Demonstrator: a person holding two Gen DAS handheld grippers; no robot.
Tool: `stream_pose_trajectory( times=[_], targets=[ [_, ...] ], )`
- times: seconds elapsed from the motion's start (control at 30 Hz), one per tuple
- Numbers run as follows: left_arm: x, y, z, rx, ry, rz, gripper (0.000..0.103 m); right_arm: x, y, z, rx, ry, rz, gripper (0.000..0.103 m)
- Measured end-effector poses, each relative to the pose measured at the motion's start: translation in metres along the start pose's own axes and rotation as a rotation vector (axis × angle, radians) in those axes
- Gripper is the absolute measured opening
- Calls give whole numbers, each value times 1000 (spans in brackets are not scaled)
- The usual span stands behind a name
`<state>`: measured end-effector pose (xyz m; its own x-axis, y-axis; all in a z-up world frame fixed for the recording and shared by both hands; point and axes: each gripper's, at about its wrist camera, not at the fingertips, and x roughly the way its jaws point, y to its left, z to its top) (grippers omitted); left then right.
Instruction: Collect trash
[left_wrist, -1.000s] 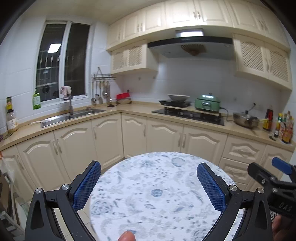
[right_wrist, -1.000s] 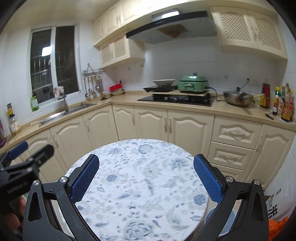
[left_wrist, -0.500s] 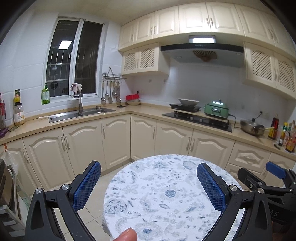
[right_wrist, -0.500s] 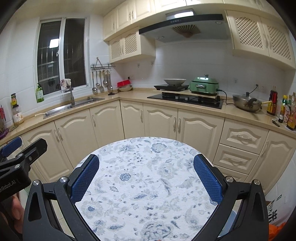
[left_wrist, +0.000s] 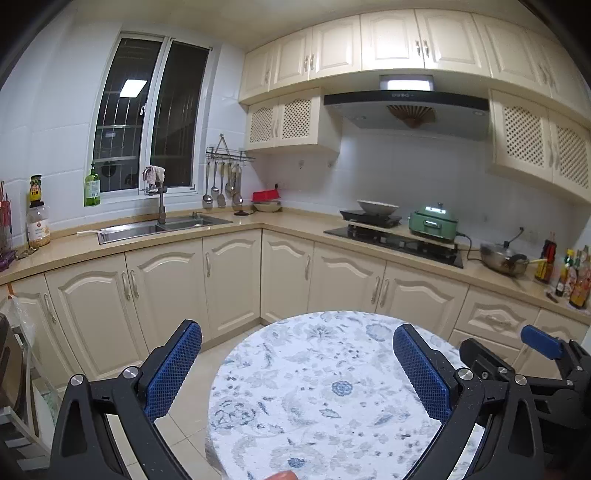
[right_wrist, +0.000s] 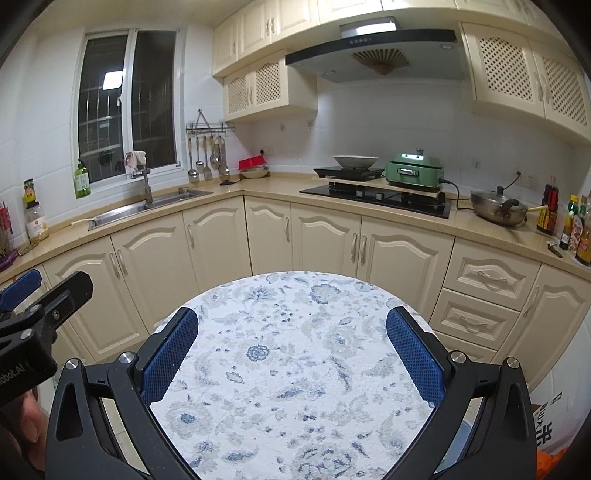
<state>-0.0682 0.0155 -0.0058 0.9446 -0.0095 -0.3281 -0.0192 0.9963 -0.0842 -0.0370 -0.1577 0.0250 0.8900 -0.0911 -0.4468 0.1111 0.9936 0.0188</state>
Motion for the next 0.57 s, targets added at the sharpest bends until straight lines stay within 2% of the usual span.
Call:
stream_pose_trajectory(
  times=[0.57],
  targets=[
    [-10,-16,-17,-8,-16,3,102,-7,2,3,7,-28,-2,103]
  ],
)
